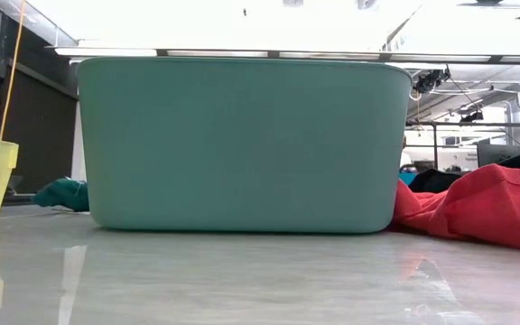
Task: Sort spices by type
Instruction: Put the top orange seasoning pack into the yellow bin, then put the orange seasoning pack into the yellow bin
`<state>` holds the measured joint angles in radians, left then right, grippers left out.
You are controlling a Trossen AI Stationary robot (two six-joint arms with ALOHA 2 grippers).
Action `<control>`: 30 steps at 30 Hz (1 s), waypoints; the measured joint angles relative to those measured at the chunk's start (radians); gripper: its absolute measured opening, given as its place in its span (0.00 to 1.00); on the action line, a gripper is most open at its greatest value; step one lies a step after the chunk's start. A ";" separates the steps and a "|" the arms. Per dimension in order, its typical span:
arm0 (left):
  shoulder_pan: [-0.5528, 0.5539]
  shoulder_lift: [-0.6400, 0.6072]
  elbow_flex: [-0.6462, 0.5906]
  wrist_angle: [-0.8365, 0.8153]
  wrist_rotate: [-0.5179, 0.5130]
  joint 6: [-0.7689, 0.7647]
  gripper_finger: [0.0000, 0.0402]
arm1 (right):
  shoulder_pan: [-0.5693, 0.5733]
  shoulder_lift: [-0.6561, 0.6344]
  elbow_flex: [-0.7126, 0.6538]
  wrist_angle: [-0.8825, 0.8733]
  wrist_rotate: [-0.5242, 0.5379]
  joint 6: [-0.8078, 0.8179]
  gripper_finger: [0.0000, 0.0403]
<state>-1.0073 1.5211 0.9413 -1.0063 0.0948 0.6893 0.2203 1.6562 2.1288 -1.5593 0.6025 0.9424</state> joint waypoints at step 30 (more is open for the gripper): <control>0.042 -0.240 0.005 -0.164 -0.190 -0.338 0.27 | 0.000 0.034 0.000 -0.011 -0.011 -0.001 0.53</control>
<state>-0.9653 1.2808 0.9465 -1.1704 -0.0948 0.3509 0.2207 1.6905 2.1288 -1.5707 0.5913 0.9411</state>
